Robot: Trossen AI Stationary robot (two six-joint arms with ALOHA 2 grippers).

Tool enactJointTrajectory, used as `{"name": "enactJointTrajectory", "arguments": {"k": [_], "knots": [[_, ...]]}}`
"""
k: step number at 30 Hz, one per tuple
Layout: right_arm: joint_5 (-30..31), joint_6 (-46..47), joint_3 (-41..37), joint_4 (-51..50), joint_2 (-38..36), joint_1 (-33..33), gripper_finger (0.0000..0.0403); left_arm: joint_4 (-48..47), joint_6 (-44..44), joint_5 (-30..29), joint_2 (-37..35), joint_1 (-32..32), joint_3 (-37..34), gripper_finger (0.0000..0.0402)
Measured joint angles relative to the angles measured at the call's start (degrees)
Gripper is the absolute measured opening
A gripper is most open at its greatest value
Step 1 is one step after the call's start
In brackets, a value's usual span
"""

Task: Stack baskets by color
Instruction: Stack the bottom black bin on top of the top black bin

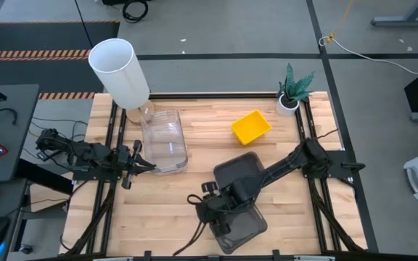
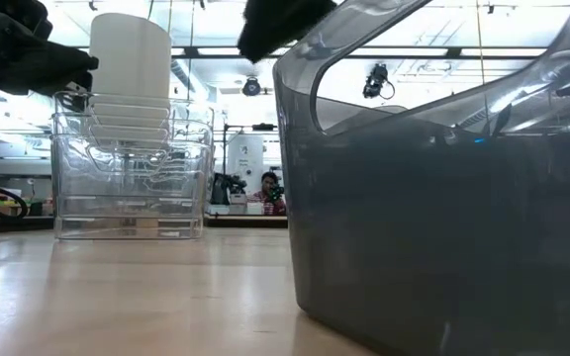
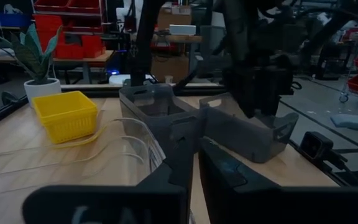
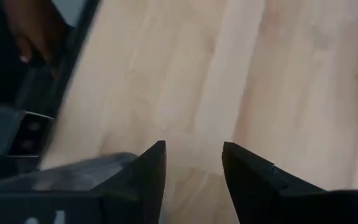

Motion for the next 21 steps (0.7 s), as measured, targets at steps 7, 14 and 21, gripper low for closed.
{"name": "enactJointTrajectory", "arguments": {"k": [7, 14, 21], "knots": [[-2.2, 1.7, 0.1, -5.5, 1.8, 1.3, 0.0192, 0.0, 0.0, 0.0, 0.0, 0.0, 0.0, 0.0040], [-2.1, 0.1, 0.2, -6.3, 3.3, 2.7, 0.0198, 0.1, 0.0, 0.0, 0.0, 0.0, 0.0, 0.0032], [-1.7, -0.3, -0.5, -6.2, 5.1, 3.2, 0.0165, 0.1, 0.0, 0.0, 0.0, 0.0, 0.0, 0.0034]]}}
